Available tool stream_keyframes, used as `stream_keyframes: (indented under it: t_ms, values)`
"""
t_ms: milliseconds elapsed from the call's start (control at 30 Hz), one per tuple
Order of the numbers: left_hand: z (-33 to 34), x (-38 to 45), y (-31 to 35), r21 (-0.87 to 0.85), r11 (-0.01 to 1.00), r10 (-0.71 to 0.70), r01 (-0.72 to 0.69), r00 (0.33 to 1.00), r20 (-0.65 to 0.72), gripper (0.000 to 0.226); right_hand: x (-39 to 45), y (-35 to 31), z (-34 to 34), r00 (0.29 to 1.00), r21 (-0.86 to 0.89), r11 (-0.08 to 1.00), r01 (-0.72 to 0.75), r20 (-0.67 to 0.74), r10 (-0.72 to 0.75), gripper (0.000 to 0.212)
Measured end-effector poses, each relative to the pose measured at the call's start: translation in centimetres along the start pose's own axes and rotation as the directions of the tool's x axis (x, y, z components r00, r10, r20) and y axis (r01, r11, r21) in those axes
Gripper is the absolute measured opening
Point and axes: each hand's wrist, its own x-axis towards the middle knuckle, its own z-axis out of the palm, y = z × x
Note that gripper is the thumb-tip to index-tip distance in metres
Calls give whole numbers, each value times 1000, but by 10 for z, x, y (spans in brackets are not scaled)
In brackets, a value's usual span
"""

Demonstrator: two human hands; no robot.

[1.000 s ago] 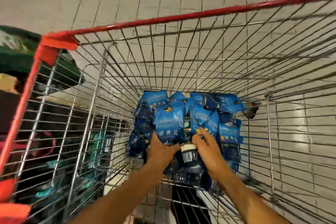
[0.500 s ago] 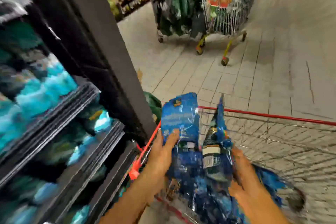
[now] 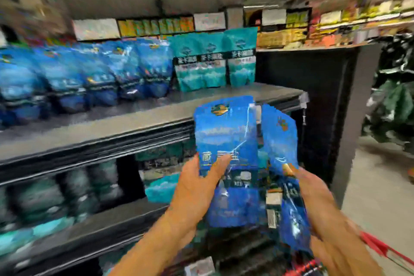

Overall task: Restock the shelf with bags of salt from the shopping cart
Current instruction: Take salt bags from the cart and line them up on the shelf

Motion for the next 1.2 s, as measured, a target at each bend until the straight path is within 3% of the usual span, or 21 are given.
stream_keyframes:
  t_ms: [100, 200, 267, 333, 400, 467, 567, 667, 733, 800, 900, 1033, 1133, 1200]
  values:
    - [-60, 7, 30, -14, 997, 74, -77, 984, -160, 50, 6, -18, 63, 978, 5, 998, 62, 199, -62, 15]
    - [-124, 23, 61, -61, 995, 63, -81, 964, -257, 43, 16, -43, 127, 935, 68, 997, -33, 355, 6, 9]
    - [-171, 39, 78, -42, 995, 76, -95, 943, -324, 33, 27, -59, 169, 897, 48, 999, -5, 442, -16, 9]
    - [-218, 56, 90, -24, 994, 87, -106, 907, -413, 28, 40, -72, 216, 853, 66, 991, 118, 503, -135, 6]
    - [-262, 74, 93, -13, 995, 83, -103, 865, -494, 32, 53, -78, 265, 790, 97, 962, 256, 551, -267, 16]
    - [-299, 94, 91, 0, 997, 62, -72, 846, -529, 37, 72, -77, 314, 774, 95, 939, 329, 542, -326, 26]
    - [-340, 129, 79, -40, 999, 1, -25, 851, -525, 43, 106, -71, 379, 793, 20, 908, 419, 480, -376, 34]
    - [-359, 164, 60, -33, 999, -44, 31, 849, -526, 49, 136, -62, 425, 813, 4, 911, 413, 448, -371, 39]
    - [-364, 183, 41, -16, 997, -68, 70, 854, -517, 52, 154, -49, 439, 810, -27, 914, 405, 474, -345, 32]
    - [-372, 195, 23, 14, 996, -71, 88, 878, -474, 43, 166, -36, 440, 777, -169, 887, 429, 570, -267, 23]
    - [-392, 203, 6, 251, 959, -32, 133, 928, -370, 30, 179, -20, 433, 735, -435, 735, 521, 666, -126, 24]
    - [-412, 205, 1, 613, 756, -63, 228, 958, -279, 43, 189, -20, 437, 743, -529, 626, 573, 657, -125, 33]
    - [-408, 209, 7, 704, 647, -26, 293, 931, -364, 47, 196, -22, 444, 796, -643, 502, 579, 579, -176, 59]
    - [-402, 212, 10, 646, 689, -72, 329, 918, -391, 47, 199, -20, 449, 815, -675, 468, 570, 535, -221, 63]
